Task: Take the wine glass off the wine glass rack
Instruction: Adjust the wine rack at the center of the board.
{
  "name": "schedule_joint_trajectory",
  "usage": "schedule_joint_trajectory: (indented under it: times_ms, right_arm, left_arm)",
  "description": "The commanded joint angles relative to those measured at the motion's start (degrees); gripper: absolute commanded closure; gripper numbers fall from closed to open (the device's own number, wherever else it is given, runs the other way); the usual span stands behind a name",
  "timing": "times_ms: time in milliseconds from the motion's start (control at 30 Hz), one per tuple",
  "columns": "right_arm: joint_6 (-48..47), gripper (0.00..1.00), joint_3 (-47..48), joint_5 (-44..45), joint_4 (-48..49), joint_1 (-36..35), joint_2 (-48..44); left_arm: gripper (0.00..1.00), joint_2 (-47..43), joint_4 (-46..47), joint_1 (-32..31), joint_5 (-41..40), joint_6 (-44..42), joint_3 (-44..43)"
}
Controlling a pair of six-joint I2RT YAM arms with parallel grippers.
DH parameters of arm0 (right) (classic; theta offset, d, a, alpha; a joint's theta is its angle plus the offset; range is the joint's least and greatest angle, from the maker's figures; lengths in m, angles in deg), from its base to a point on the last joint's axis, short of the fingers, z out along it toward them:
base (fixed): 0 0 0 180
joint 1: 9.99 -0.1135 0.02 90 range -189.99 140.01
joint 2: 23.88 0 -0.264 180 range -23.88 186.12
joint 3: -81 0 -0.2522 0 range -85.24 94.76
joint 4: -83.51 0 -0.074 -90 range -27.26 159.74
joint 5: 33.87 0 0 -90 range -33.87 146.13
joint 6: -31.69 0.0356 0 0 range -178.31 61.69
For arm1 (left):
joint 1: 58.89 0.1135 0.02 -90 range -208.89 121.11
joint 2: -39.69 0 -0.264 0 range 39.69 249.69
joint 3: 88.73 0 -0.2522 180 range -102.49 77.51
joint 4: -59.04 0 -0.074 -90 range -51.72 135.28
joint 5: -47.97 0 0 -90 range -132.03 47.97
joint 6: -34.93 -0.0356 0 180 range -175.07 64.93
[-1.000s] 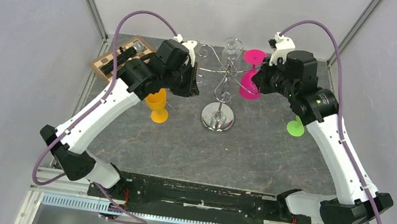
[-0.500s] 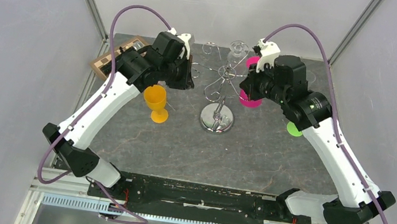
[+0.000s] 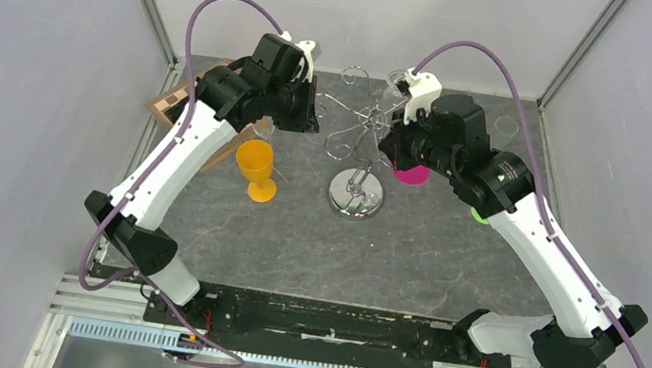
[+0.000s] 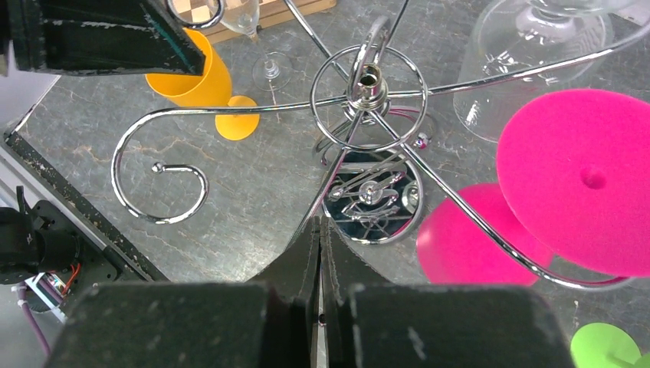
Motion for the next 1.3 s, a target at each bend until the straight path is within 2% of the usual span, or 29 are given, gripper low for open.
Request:
schedule_joint_trajectory:
  times_ms: [0, 567, 867, 1167, 1267]
  right_arm:
    - [1.78, 1.0, 1.94, -1.26, -3.0, -2.39, 1.51]
    - [3.72, 1.0, 7.69, 1.67, -2.66, -10.25, 8.03]
    - [4.37, 1.0, 9.19, 7.63, -2.9, -10.52, 8.47]
    - [5.75, 0.95, 12.28, 13.19, -2.38, -10.49, 7.48]
    - [6.0, 0.9, 14.19, 14.08, -2.64, -10.5, 7.55]
  left_arm:
    - [0.98, 2.47, 2.13, 0.67, 1.87, -3.13, -3.38]
    - [0.98, 7.5, 2.39, 2.42, 2.45, -4.39, -7.31]
    - [0.98, 7.09, 1.42, 3.3, 0.42, -6.0, -7.22]
    - [0.98, 5.26, 1.16, 3.4, -0.92, -6.1, -4.88]
    - [0.98, 4.61, 1.2, 3.4, -1.34, -6.22, -4.46]
